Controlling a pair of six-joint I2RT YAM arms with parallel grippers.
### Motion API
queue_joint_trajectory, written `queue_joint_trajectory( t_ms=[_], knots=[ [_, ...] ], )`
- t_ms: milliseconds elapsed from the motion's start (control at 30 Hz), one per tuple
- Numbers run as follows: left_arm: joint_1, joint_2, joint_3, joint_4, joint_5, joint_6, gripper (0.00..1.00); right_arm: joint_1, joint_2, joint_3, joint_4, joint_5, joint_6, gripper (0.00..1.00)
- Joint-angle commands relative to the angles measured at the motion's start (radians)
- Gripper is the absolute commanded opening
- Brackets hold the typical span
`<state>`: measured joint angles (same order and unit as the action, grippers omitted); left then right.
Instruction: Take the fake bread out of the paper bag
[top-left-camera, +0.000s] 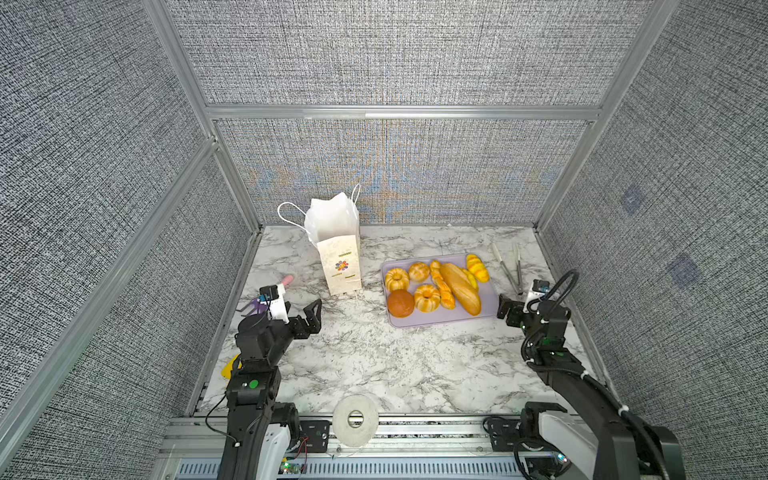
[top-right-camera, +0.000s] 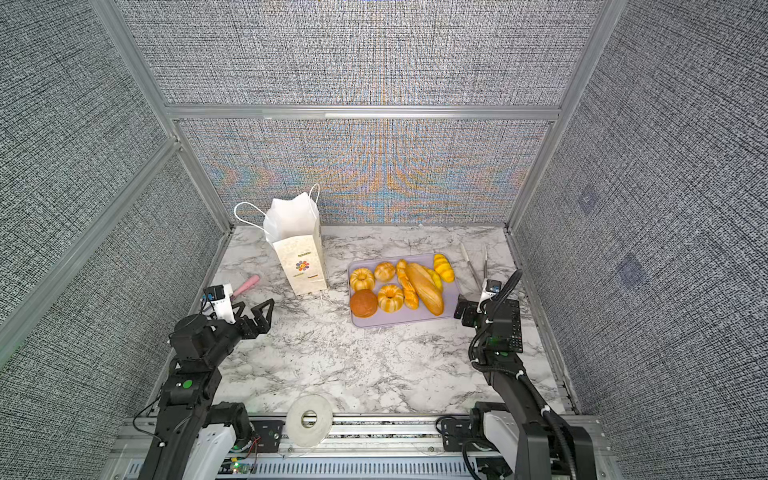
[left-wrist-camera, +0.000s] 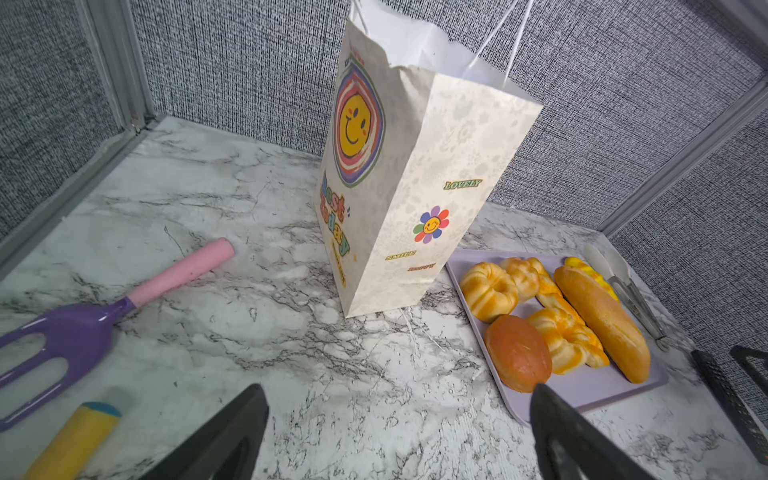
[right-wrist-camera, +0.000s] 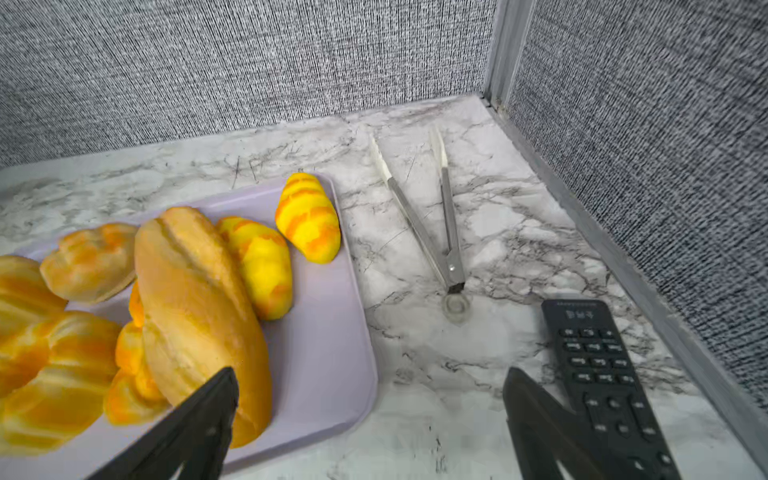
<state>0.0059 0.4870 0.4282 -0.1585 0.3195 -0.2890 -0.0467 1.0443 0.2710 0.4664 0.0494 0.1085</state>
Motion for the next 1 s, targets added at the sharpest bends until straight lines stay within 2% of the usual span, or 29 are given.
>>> queue_joint_trajectory(
  t_ms=[0,67,167,200,233,267,300,367,467,533,567,633,733,800,867,967],
  knots=[
    [-0.013,-0.047,-0.031,0.076,-0.009,0.036,0.99,0.000,0.113,-0.057,0.305,0.018,-0.025,0.99],
    [-0.019,-0.120,-0.078,0.131,0.012,0.067,0.99,0.001,0.224,-0.070,0.478,0.015,-0.038,0.99],
    [-0.018,-0.245,-0.152,0.199,-0.004,0.102,0.99,0.034,0.369,0.007,0.487,-0.017,-0.138,0.99],
    [-0.020,-0.278,-0.169,0.213,-0.016,0.109,0.99,0.039,0.458,0.013,0.551,-0.048,-0.160,0.99],
    [-0.019,-0.312,-0.188,0.226,-0.026,0.118,0.99,0.039,0.537,-0.005,0.730,-0.036,-0.123,0.99],
    [-0.020,-0.341,-0.200,0.233,-0.038,0.127,0.99,0.030,0.473,-0.001,0.627,0.017,-0.103,0.99],
    [-0.020,-0.360,-0.210,0.238,-0.048,0.136,0.99,0.023,0.441,0.003,0.541,0.014,-0.098,0.99],
    [-0.020,-0.385,-0.245,0.281,-0.064,0.160,0.99,0.021,0.524,-0.069,0.824,-0.045,-0.110,0.99],
    [-0.020,-0.360,-0.320,0.426,-0.113,0.166,1.00,0.028,0.447,-0.068,0.700,-0.025,-0.125,0.99],
    [-0.020,-0.294,-0.377,0.578,-0.176,0.166,0.99,0.031,0.508,-0.046,0.754,-0.045,-0.129,0.99],
    [-0.020,-0.252,-0.396,0.643,-0.217,0.173,0.99,0.030,0.495,-0.040,0.722,-0.044,-0.128,0.99],
    [-0.019,-0.120,-0.425,0.782,-0.322,0.204,1.00,0.031,0.464,-0.025,0.644,-0.042,-0.133,0.99],
    [-0.018,0.112,-0.419,0.931,-0.457,0.204,0.99,0.025,0.502,-0.033,0.720,-0.049,-0.123,0.99],
    [-0.018,0.268,-0.383,0.965,-0.499,0.193,0.99,0.024,0.485,-0.023,0.672,-0.050,-0.130,0.99],
    [-0.018,0.428,-0.353,1.022,-0.516,0.200,1.00,0.022,0.497,-0.024,0.699,-0.053,-0.122,0.99],
    [-0.018,0.682,-0.354,1.283,-0.510,0.245,0.99,0.023,0.496,-0.024,0.692,-0.052,-0.124,0.99]
  ],
)
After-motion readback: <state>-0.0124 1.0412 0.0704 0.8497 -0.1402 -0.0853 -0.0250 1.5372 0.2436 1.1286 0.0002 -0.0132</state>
